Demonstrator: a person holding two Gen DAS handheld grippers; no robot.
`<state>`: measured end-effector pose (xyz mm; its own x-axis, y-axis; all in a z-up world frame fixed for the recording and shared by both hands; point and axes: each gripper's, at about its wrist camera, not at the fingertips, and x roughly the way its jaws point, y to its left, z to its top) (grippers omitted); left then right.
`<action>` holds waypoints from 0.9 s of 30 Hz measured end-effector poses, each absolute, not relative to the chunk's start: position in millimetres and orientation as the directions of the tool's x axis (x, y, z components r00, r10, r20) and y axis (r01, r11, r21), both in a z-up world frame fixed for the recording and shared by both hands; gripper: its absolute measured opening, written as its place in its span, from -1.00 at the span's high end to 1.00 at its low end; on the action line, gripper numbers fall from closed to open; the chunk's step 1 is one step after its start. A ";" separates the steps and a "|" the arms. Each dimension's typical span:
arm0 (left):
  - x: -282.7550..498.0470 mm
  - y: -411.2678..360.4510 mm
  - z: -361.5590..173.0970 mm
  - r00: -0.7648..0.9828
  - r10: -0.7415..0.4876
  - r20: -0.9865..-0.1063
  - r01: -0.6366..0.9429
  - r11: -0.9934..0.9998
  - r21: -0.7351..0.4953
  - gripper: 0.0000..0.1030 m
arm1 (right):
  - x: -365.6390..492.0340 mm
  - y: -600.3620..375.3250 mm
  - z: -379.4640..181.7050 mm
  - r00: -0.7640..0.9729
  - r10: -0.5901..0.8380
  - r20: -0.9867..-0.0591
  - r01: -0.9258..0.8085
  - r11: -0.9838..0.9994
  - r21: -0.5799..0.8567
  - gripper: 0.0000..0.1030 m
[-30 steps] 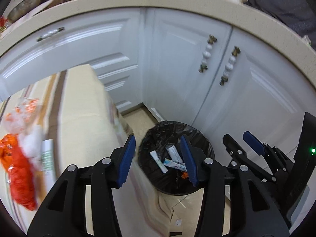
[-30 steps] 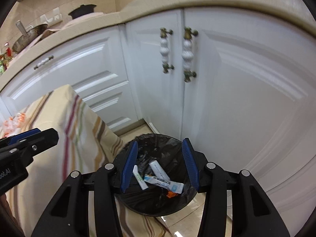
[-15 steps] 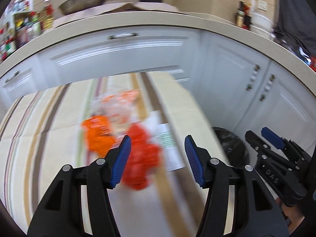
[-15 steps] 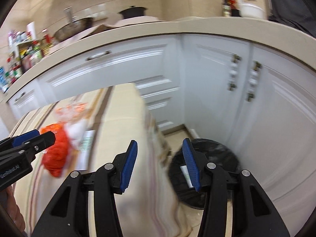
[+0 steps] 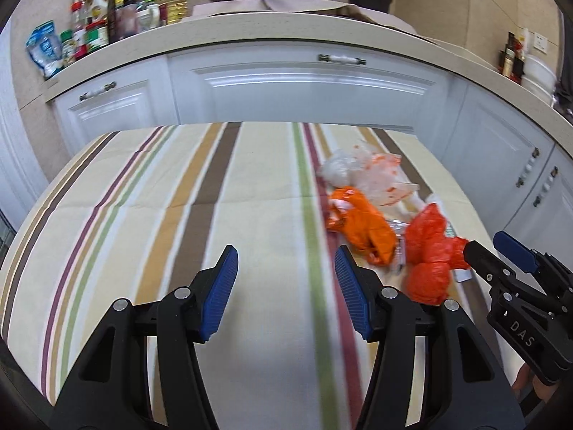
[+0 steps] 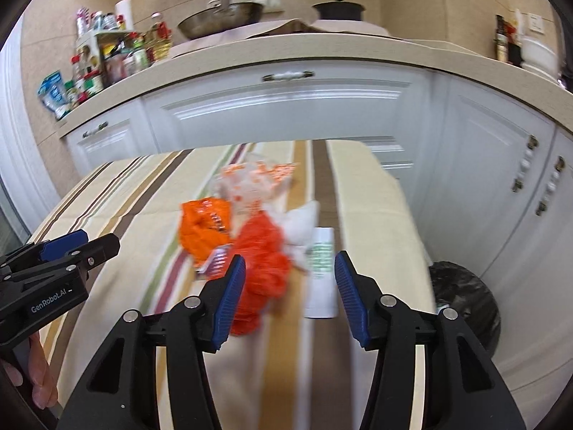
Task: Collect trash
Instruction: 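Move the right gripper back to the table and grasp the red bag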
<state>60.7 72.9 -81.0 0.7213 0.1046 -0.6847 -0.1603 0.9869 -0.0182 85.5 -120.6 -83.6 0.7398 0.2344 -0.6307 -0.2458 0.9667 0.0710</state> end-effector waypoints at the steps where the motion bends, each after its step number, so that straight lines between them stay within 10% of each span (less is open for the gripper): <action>1: 59.7 78.4 -81.7 0.720 0.110 -0.685 -0.169 0.985 -0.019 -0.07 | 85.7 -116.1 -84.6 0.735 0.239 -0.634 -0.252 0.965 0.072 -0.04; 16: 64.4 89.9 -94.4 0.704 0.075 -0.706 -0.164 0.985 -0.059 -0.07 | 96.9 -95.3 -103.3 0.677 0.242 -0.695 -0.257 0.963 0.085 -0.17; 27: 68.4 72.3 -96.0 0.701 0.050 -0.712 -0.135 0.989 -0.063 -0.07 | 92.4 -93.5 -103.5 0.665 0.297 -0.685 -0.301 0.946 0.117 0.19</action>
<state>68.4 72.3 -96.0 0.7007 0.0499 -0.7117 -0.1345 0.9889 -0.0631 92.4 -93.5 -103.5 0.6651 0.2967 -0.6853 -0.3013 0.9463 0.1172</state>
